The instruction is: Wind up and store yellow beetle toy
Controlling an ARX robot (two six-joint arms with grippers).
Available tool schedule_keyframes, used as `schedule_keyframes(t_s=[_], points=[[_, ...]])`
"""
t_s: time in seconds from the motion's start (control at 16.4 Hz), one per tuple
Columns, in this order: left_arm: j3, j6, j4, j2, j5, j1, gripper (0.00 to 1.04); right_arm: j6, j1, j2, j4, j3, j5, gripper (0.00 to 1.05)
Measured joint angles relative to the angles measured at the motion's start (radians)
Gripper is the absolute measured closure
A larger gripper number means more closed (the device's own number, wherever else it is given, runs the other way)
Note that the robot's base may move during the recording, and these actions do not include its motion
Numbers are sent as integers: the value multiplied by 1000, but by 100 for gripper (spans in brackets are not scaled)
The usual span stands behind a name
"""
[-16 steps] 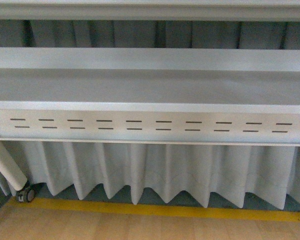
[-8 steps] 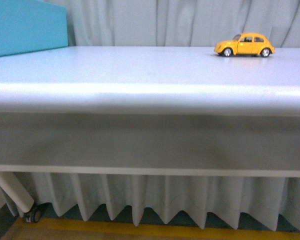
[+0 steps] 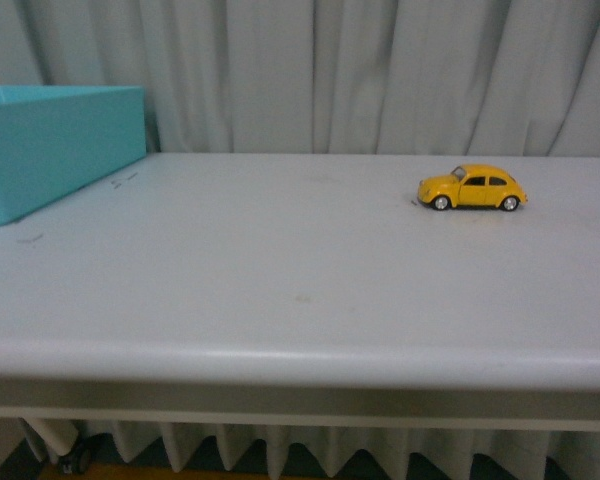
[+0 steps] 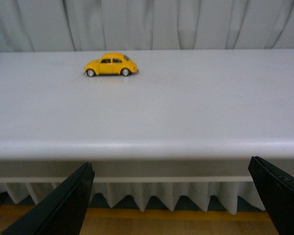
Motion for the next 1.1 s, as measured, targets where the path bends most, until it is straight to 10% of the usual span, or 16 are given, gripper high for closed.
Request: schedule_keyframes(t_s=[1.1], points=[[0,0,0,0,0,0,7,0,0,1,0,0,0,7]])
